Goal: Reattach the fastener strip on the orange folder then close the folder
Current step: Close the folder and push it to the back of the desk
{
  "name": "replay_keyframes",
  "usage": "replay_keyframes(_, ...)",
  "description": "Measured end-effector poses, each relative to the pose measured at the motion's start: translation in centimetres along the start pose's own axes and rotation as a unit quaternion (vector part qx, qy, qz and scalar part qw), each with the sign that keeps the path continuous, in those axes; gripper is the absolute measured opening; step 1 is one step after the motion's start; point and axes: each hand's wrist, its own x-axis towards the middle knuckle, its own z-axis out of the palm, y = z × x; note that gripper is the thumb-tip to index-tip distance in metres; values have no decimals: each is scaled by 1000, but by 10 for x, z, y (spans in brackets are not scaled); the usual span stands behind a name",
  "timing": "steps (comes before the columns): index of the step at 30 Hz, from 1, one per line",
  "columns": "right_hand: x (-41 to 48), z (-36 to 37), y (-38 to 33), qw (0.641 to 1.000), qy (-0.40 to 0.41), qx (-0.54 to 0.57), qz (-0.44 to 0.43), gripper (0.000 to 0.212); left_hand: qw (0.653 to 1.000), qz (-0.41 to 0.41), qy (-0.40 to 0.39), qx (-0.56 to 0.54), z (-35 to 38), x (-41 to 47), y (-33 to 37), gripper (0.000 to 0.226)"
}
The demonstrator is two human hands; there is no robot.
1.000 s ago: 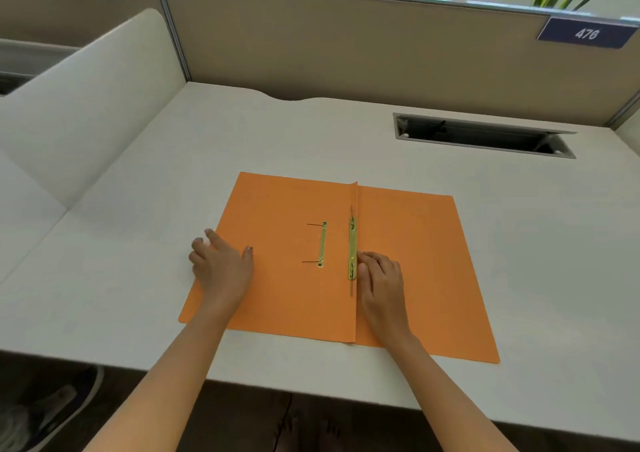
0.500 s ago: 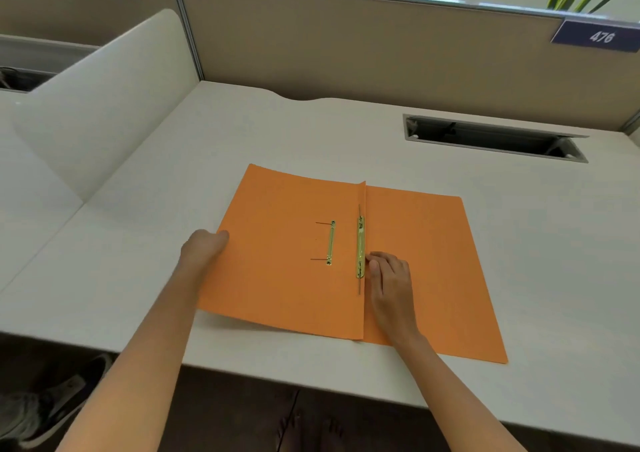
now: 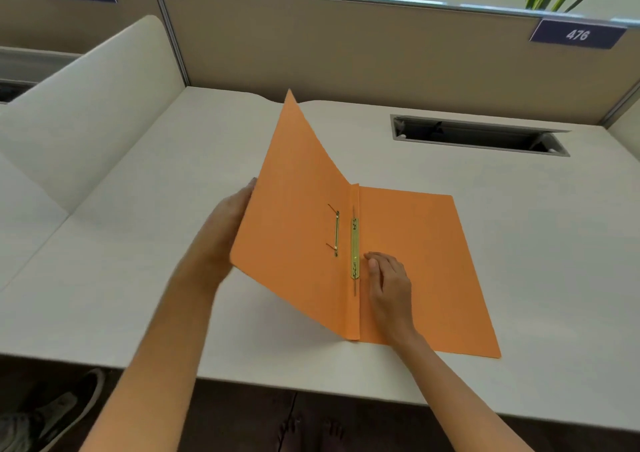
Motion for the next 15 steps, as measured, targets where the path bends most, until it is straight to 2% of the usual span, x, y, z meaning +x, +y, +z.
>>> replay_keyframes(2,2,-6,-3,1000,17,19,13,23,999,39,15,25,25,-5,-7,37)
replay_keyframes(5,10,-26,-9,994,37,70,79,26,997,19,-51,62,60,1,-27,26)
replay_keyframes(8,23,-57,-18,969,44,180,166,28,987,-6,-122,106,85,6,-36,63)
replay_keyframes(10,33,-84,-23,934,38,281,216,34,984,-27,-116,134,102,9,-42,69)
replay_keyframes(15,48,-150,-30,812,-18,503,297,46,977,-40,-81,192,126,18,-62,65)
